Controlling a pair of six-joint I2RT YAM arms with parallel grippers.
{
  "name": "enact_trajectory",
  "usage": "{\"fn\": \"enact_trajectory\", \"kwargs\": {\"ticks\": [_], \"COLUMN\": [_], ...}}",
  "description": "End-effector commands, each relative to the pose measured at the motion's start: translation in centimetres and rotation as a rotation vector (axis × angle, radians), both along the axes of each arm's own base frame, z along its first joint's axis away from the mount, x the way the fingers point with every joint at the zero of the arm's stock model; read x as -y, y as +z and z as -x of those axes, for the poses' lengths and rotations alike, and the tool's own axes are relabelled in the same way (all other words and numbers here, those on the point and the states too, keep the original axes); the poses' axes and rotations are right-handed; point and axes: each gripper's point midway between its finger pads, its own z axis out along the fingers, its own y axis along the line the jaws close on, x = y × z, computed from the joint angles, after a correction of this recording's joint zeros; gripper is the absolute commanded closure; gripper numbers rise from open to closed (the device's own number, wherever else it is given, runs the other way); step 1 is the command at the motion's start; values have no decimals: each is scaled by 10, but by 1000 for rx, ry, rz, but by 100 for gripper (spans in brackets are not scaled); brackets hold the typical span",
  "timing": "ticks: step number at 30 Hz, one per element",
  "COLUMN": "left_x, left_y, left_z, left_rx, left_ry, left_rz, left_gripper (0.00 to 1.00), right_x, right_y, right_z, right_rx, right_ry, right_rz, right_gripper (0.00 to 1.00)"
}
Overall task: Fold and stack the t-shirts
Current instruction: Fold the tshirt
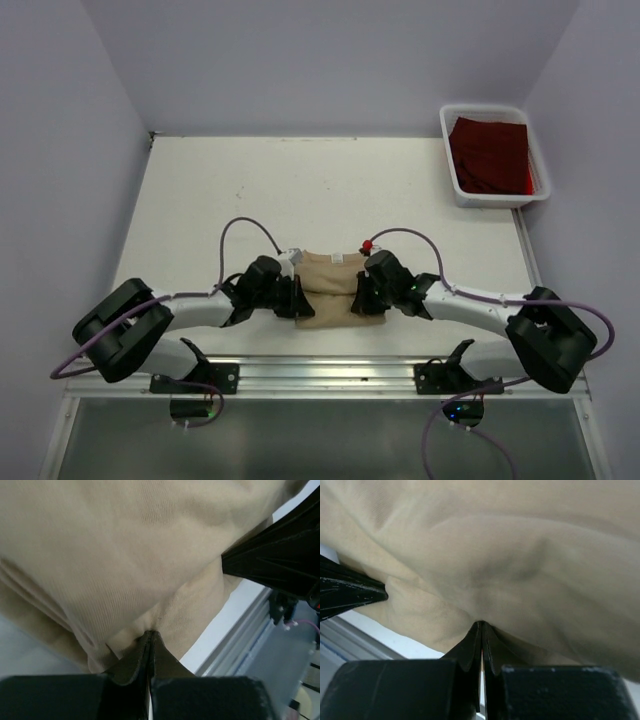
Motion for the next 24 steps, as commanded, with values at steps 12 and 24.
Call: {"fn": "enact_trajectory", "kwargs": {"ticks": [12, 24], "left_x": [19, 46], "left_y": [12, 37], "left_z": [51, 24], "left_rx": [-67, 17], "left_ry": [-11, -20], "left_rz": [-189, -193], "left_gripper": [100, 100], "right_x": [12, -17], "right_y": [28, 59], "right_z": [17, 20], "right_rx": [-21, -4], "right_ry": [-29, 4], "right_rz": [28, -155], "right_gripper": [100, 100]}}
